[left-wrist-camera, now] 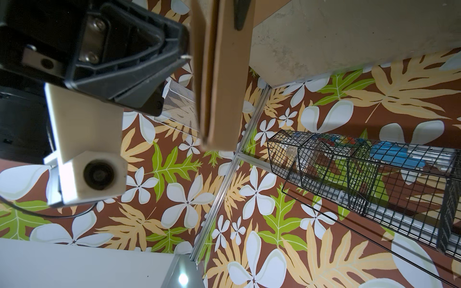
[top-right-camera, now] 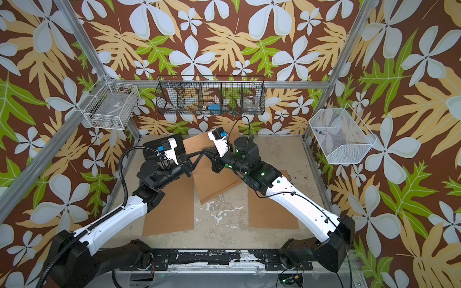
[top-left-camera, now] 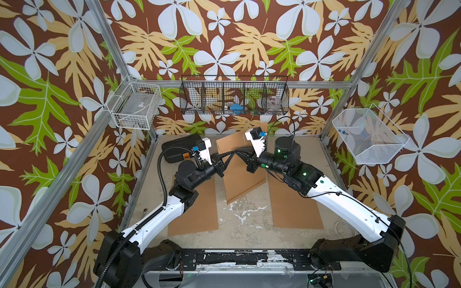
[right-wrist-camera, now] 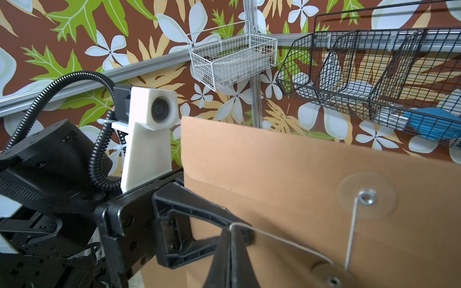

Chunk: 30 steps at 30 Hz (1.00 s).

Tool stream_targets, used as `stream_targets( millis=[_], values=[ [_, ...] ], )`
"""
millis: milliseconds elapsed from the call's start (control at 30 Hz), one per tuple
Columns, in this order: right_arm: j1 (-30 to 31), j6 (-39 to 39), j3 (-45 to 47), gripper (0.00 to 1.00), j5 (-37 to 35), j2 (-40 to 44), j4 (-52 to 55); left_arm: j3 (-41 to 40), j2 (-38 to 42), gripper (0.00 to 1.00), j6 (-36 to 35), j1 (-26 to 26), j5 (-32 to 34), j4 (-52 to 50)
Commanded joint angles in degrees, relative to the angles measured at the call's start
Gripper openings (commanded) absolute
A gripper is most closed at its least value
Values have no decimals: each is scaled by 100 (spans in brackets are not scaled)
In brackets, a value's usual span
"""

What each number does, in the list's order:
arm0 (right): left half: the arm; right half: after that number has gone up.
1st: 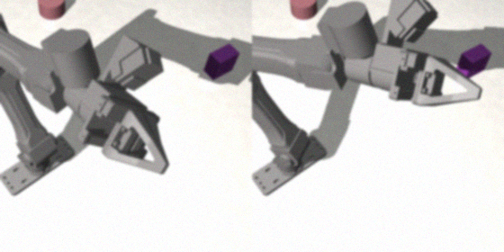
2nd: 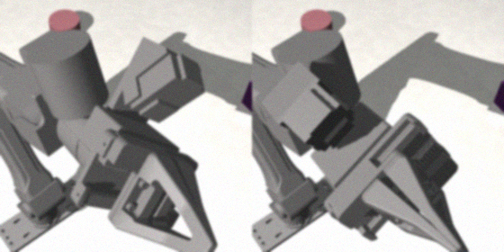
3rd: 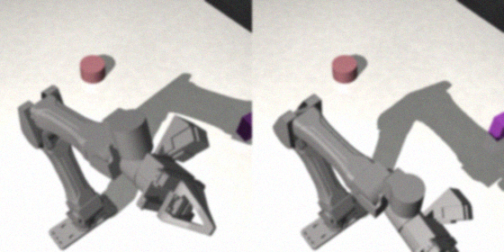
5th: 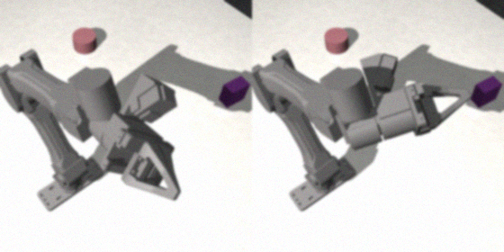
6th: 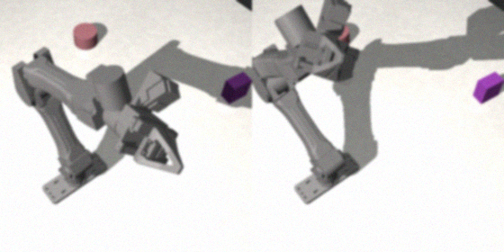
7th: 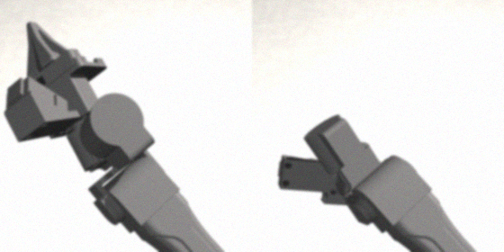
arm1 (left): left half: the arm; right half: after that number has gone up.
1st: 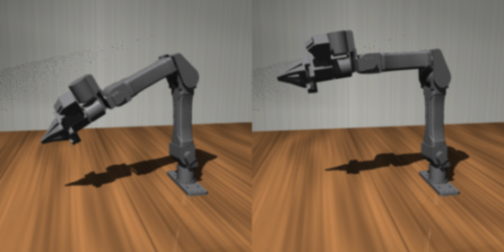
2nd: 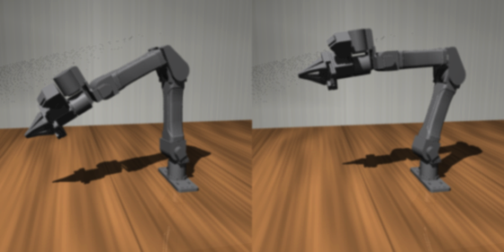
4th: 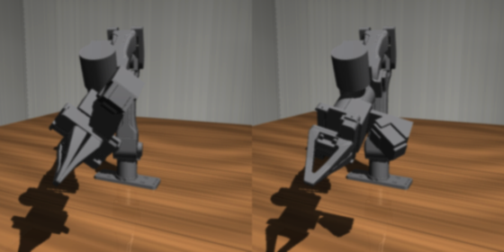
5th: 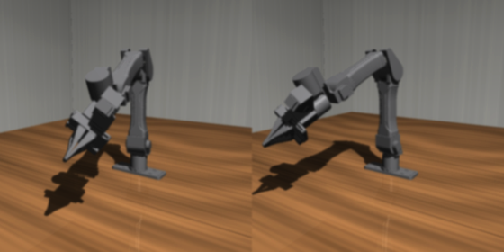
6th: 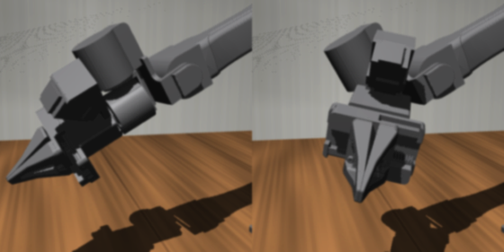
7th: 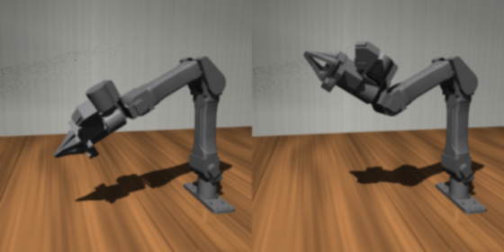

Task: Open the file bag

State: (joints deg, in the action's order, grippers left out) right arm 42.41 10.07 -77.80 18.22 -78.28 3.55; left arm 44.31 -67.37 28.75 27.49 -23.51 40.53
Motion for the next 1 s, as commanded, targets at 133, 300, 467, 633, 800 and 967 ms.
stream_targets(
  millis=[133,300,467,633,800,967],
  values=[
    [4,89,342,0,-44,201,-221,151,-38,0,96,-5,320,422],
    [7,161,657,0,-103,346,-299,198,-63,0,187,-5,364,551],
    [6,239,899,0,-125,425,-353,222,-39,0,218,-6,403,600],
    [8,328,1171,0,-160,497,-424,296,13,0,173,-6,456,572],
    [6,373,1443,0,-329,567,-493,358,73,0,94,-6,472,504],
    [5,352,1609,0,-572,655,-485,367,141,0,12,-6,484,378]
  ],
)
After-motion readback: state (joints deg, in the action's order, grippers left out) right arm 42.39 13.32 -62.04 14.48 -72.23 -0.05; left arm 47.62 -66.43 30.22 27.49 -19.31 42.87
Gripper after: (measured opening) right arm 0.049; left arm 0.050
